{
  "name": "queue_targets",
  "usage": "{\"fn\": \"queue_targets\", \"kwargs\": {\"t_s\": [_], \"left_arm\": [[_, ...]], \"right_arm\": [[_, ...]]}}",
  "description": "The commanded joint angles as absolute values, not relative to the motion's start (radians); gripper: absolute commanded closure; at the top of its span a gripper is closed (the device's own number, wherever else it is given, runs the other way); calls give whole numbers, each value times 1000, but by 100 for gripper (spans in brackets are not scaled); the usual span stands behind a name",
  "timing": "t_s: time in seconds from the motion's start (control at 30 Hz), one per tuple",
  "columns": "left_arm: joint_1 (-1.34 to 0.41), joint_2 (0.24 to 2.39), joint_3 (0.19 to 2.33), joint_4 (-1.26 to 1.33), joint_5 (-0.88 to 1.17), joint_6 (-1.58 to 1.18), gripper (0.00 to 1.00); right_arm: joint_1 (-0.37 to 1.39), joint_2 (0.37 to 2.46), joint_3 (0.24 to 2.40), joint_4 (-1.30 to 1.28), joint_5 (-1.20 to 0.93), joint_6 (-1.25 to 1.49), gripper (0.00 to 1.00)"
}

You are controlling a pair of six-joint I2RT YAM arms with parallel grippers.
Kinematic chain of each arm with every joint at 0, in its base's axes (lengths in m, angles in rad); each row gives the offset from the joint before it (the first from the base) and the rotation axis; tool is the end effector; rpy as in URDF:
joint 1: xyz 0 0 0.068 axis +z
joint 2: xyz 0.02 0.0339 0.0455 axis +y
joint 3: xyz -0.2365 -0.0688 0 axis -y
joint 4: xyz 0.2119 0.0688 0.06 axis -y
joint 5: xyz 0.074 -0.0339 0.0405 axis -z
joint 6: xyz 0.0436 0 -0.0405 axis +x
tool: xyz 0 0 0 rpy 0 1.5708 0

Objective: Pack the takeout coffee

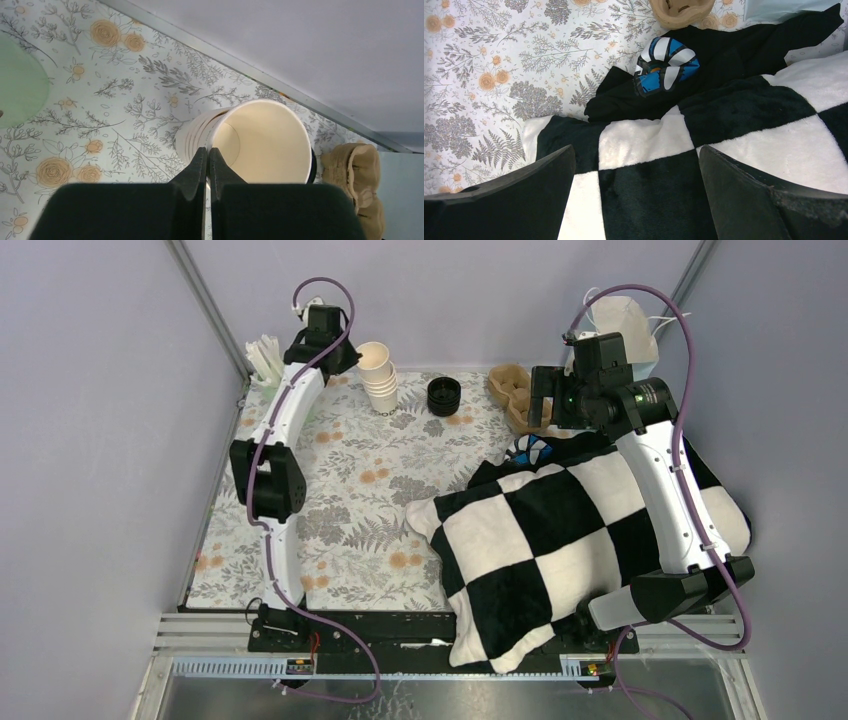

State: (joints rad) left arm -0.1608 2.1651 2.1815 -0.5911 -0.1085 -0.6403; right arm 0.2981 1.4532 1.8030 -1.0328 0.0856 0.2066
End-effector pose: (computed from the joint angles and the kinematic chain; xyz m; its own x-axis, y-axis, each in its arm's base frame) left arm 0.4566 -0.0693 0.3091 -0.4718 -0.5252 -0.7083 -0.2649 0.8506 -0.4543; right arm 0.2514 0.0733 0.4032 -0.6375 0.0179 -0.7703 -0.1006 0.9892 0.1063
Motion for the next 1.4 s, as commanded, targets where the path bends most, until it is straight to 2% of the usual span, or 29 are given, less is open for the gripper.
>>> {"fn": "queue_targets", "kwargs": {"t_s": [0.0, 0.2, 0.67, 0.93, 1.03, 1.1, 1.37], "left_arm": [[-133, 2114, 2127, -542, -101, -650, 100], [-138, 2049, 2009, -433, -72, -666, 100], [-144, 2048, 2219, -519, -113, -600, 100], [-144, 1915, 2253, -622, -141, -558, 100], [-141, 1794, 2138, -649, -187, -508, 100], [-120, 1673, 1981, -644, -191, -504, 100], [105, 1294, 1413, -532, -199, -605, 100]], "right_arm": [[296, 1440, 1801, -1001, 64, 206, 0], [296, 1443, 1805, -1003, 59, 206, 0], [296, 1442, 1807, -1000, 46, 210, 0], [332, 1439, 1781, -990, -24, 235, 0], [391, 1437, 1766, -984, -32, 236, 0], [432, 1436, 1759, -978, -29, 234, 0], [573, 1394, 1726, -972, 83, 192, 0]]}}
